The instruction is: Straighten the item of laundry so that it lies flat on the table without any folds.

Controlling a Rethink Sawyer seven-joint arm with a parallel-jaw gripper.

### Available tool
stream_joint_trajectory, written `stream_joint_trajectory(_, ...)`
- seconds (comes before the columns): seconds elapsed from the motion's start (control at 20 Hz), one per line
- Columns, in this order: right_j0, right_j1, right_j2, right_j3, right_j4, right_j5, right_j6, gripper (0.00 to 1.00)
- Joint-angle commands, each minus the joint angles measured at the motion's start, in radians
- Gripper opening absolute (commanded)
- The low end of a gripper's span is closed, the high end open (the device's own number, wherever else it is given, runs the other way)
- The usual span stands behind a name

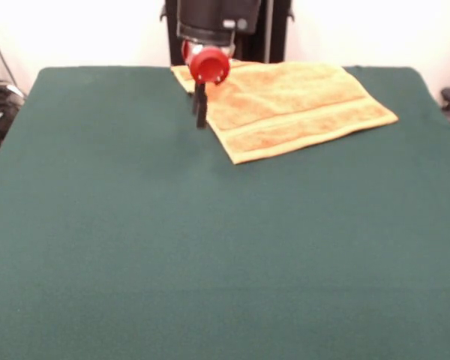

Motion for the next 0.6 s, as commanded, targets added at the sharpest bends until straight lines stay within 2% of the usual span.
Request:
stream_joint_trajectory(0.05, 0.009, 0.133, 0.175, 0.035, 0.135, -0.179, 0.386, 1.0)
stream_joint_trajectory(0.2, 0.011, 0.149, 0.205, 0.05, 0.174, -0.216, 0.421, 1.0)
stream_joint_trajectory(0.3, 0.045, 0.14, 0.198, 0.063, 0.245, -0.197, 0.436, 1.0)
stream_joint_trajectory(0.45, 0.156, 0.053, 0.104, 0.084, 0.403, -0.025, 0.378, 1.0)
stream_joint_trajectory(0.5, 0.181, 0.023, 0.074, 0.084, 0.429, 0.035, 0.35, 1.0)
stream_joint_trajectory(0.6, 0.268, -0.024, -0.052, 0.052, 0.484, 0.208, 0.276, 1.0)
